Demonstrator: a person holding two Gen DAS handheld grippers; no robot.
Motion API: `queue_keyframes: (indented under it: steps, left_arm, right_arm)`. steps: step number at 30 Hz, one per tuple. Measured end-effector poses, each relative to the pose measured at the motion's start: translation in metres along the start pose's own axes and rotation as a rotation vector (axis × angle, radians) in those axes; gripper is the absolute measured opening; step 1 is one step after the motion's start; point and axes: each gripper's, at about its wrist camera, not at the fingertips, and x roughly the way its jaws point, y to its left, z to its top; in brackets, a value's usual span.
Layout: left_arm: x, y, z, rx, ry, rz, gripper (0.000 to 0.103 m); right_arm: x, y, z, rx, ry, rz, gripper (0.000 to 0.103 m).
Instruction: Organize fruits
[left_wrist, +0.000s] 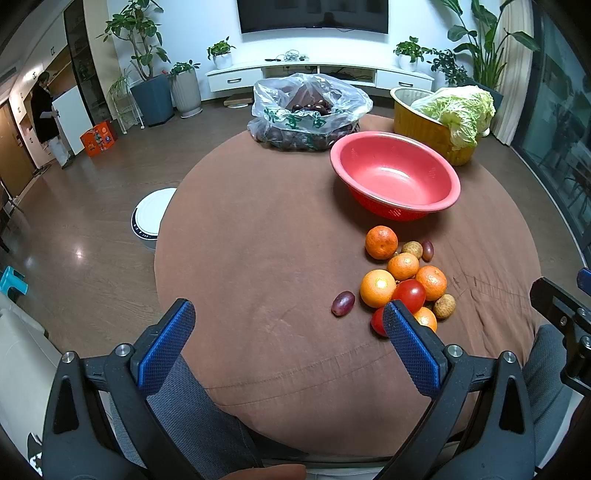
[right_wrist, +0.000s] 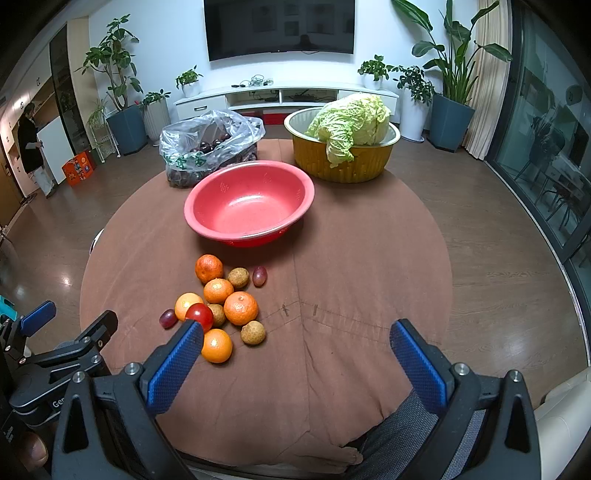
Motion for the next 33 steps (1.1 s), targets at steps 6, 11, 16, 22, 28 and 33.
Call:
queue_keyframes:
  steps: [6, 11, 16, 22, 28, 33]
  left_arm:
    - [0.0005, -0.0014, -0.0008, 0.003, 0.001, 0.000, 0.103]
    - [0.0007, -0.0015, -0.0008, 0.002, 0.001, 0.000, 0.103]
    - [0.0005, -0.0028, -0.0014, 0.004, 0.002, 0.000, 0.103]
    - [0.0010, -0.0051, -0.0019, 0.006, 0.004, -0.002, 0.103]
    - [0.0022, -0.0061, -0.0022, 0.006, 0.006, -0.004, 0.103]
    - [0.0026, -0.0054, -0.0024, 0.006, 0.007, -0.006, 0.103]
  right_arm:
    - [0.0001, 0.0000, -0.0001, -0.002, 0.001, -0.001, 0.103]
    - [0.0000, 0.0000, 0.0000, -0.002, 0.001, -0.001, 0.103]
    - [0.0000, 0.0001, 0.0002, -0.002, 0.001, -0.002, 0.103]
    - [0.0000, 0.0000, 0.0002, -0.003, 0.003, -0.001, 0.103]
    - [0.0026, 0.0009, -0.0022, -0.008, 0.007, -0.004, 0.103]
    - [0.0030, 0.0011, -0.0022, -0.009, 0.007, -0.004, 0.103]
